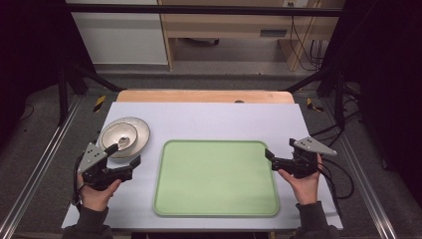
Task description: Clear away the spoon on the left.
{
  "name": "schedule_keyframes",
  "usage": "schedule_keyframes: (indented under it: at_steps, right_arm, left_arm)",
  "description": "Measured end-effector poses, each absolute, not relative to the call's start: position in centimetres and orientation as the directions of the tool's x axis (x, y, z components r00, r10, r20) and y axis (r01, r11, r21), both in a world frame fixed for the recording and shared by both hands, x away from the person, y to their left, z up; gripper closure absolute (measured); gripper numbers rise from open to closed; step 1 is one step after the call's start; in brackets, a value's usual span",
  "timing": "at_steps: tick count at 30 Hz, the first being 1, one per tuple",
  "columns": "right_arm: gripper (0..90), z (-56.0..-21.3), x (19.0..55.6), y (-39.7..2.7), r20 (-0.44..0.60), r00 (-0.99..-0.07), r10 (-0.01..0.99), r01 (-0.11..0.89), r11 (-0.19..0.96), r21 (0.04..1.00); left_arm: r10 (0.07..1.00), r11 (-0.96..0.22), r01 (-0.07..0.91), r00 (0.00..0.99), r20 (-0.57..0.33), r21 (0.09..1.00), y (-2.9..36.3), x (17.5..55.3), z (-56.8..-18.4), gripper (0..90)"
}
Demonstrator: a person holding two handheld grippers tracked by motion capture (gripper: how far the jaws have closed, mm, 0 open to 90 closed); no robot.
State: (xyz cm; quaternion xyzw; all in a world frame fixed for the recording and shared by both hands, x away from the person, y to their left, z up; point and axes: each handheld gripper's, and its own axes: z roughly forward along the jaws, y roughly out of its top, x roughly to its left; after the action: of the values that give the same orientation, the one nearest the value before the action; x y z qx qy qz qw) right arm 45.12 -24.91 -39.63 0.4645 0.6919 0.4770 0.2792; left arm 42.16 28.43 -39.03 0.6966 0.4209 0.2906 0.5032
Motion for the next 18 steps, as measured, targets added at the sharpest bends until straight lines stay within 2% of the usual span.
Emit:
schedule_keyframes:
  at_steps: [18]
  right_arm:
    - [4.7,-39.6,45.1,-24.9,0.054,-0.401,0.915,0.382,0.113,0.917]
  left_arm:
    - [0.886,-0.165,0.296,0.464,0.01,0.941,30.6,42.2,-38.4,10.6]
